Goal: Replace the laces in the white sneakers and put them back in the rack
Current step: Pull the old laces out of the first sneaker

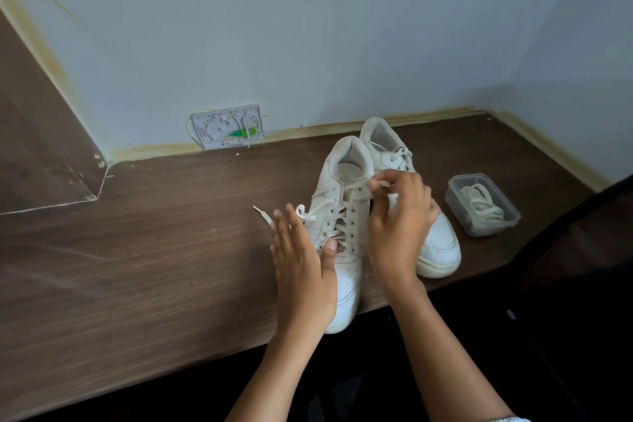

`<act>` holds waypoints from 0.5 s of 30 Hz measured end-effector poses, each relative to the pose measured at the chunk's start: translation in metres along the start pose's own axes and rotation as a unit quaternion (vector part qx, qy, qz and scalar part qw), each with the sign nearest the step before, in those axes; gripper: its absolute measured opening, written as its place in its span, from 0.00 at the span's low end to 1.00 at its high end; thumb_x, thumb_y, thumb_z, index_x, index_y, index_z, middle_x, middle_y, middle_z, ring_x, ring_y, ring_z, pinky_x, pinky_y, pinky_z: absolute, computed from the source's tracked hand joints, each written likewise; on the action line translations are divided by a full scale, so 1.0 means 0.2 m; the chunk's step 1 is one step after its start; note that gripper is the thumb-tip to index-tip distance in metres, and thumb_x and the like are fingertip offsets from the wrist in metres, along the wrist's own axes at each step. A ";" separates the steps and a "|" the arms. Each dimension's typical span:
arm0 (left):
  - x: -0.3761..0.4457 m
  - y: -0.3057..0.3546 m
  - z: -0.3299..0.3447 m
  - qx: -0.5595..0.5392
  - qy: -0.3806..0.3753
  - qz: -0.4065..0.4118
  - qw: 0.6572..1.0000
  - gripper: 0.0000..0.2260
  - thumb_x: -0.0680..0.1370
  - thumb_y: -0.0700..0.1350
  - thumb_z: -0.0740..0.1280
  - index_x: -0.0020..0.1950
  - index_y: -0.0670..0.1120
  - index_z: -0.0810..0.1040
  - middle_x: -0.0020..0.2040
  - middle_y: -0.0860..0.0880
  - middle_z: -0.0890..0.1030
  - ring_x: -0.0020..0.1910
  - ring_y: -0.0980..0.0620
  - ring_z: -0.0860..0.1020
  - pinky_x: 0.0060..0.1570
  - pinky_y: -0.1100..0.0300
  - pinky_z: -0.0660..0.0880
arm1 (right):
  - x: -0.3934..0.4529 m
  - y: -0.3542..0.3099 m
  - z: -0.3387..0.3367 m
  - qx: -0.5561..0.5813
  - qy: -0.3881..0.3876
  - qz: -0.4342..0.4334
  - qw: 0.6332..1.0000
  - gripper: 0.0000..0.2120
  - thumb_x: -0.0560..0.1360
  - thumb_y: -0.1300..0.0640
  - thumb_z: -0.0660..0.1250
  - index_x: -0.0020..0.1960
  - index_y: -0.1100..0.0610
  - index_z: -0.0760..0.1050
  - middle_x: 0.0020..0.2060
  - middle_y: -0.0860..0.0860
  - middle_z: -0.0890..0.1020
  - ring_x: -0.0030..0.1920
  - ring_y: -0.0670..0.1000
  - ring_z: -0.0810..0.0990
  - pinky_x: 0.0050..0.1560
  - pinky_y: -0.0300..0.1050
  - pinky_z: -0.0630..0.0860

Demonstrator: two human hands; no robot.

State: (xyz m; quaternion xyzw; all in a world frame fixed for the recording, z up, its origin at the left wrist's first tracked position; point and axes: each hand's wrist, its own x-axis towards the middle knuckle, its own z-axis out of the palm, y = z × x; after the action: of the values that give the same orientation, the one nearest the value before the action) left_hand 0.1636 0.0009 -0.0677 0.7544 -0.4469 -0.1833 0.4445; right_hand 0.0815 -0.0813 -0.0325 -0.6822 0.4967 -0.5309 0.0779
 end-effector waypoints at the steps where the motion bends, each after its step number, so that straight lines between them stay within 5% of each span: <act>1: 0.00 0.00 0.00 -0.005 -0.002 -0.001 1.000 0.34 0.83 0.52 0.57 0.79 0.48 0.36 0.80 0.49 0.37 0.73 0.61 0.34 0.71 0.63 0.33 | 0.00 -0.01 0.00 0.051 0.026 0.040 0.998 0.07 0.78 0.61 0.64 0.47 0.50 0.72 0.45 0.41 0.76 0.46 0.46 0.74 0.58 0.50 0.64; 3: 0.00 -0.01 0.00 -0.010 0.000 -0.007 1.000 0.35 0.82 0.52 0.58 0.78 0.47 0.36 0.80 0.49 0.38 0.71 0.63 0.34 0.71 0.63 0.33 | 0.00 -0.03 -0.01 0.112 0.062 0.081 0.989 0.08 0.80 0.62 0.61 0.47 0.49 0.68 0.42 0.39 0.75 0.45 0.45 0.76 0.59 0.58 0.70; 7: 0.00 -0.02 -0.01 -0.018 -0.001 -0.029 0.999 0.37 0.82 0.54 0.59 0.78 0.47 0.36 0.80 0.48 0.38 0.77 0.55 0.36 0.71 0.63 0.34 | 0.04 -0.02 -0.05 0.051 0.052 0.036 0.997 0.02 0.82 0.57 0.61 0.50 0.52 0.71 0.44 0.40 0.77 0.45 0.47 0.75 0.58 0.42 0.64; 12: 0.00 -0.01 -0.01 -0.009 -0.006 -0.036 0.999 0.37 0.81 0.55 0.59 0.79 0.45 0.36 0.80 0.47 0.39 0.78 0.52 0.37 0.71 0.63 0.35 | 0.01 -0.05 -0.04 -0.071 -0.088 -0.052 0.992 0.17 0.77 0.37 0.62 0.52 0.48 0.78 0.45 0.42 0.80 0.48 0.47 0.74 0.57 0.52 0.64; 15: 0.00 0.00 -0.01 -0.001 -0.002 -0.037 0.999 0.37 0.81 0.54 0.59 0.79 0.45 0.37 0.80 0.46 0.40 0.78 0.52 0.38 0.72 0.63 0.36 | -0.02 -0.04 0.01 -0.133 -0.085 -0.087 0.984 0.10 0.75 0.43 0.68 0.46 0.49 0.80 0.42 0.44 0.81 0.47 0.51 0.77 0.56 0.54 0.64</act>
State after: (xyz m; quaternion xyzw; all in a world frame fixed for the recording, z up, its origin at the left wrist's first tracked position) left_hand 0.1652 0.0018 -0.0663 0.7695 -0.4196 -0.2013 0.4373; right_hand 0.0871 -0.0754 -0.0308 -0.7696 0.4935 -0.4048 -0.0183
